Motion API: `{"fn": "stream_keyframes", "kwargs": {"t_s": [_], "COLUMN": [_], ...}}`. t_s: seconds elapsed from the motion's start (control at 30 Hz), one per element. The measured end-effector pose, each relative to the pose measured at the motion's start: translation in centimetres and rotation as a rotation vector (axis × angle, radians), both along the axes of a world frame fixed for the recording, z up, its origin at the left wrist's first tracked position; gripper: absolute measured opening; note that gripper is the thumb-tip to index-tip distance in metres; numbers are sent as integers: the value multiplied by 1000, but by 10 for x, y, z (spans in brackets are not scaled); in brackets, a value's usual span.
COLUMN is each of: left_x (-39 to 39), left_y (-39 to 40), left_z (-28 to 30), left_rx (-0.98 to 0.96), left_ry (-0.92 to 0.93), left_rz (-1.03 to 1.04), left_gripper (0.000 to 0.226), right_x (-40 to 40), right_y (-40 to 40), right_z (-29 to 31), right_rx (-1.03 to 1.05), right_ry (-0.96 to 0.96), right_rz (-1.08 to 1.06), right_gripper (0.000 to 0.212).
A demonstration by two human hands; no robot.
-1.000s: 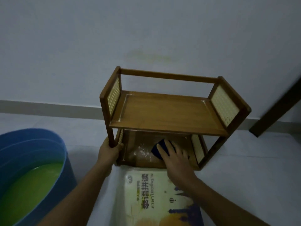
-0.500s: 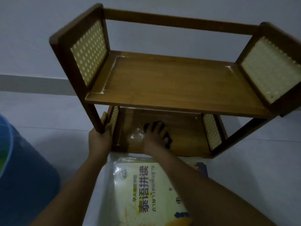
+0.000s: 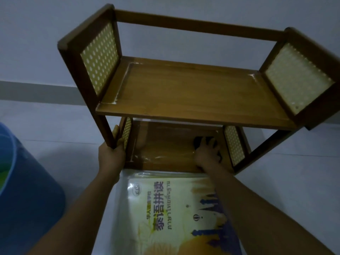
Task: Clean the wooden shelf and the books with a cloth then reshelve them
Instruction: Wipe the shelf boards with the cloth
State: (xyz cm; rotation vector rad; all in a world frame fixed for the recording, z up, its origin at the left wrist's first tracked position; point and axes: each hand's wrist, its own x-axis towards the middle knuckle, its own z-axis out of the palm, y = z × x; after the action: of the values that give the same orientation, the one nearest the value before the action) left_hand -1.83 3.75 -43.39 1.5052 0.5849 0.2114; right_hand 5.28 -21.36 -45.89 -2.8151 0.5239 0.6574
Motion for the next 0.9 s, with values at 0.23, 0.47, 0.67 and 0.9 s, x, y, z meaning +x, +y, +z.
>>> {"fn": "stream_keyframes", "kwargs": {"t_s": [0.23, 0.47, 0.67, 0.9], "left_x": [-5, -6, -5, -11], "left_y": [-2, 6, 9, 13], "left_z": [6, 5, 8, 3], "left_rx": [33, 44, 124, 124], "left_ry": [-35, 15, -27, -29], "left_rz": [2, -25, -160, -147], "left_gripper": [50, 42, 45, 43], "right_x": [-44, -16, -1, 36], "right_y": [179, 21, -38, 67], "right_z": [3, -4, -4, 11], "right_rx": [371, 125, -68, -27], "right_ry": [2, -22, -90, -152], "right_rz": [595, 361, 116, 60], "right_gripper": [84, 78, 77, 56]}}
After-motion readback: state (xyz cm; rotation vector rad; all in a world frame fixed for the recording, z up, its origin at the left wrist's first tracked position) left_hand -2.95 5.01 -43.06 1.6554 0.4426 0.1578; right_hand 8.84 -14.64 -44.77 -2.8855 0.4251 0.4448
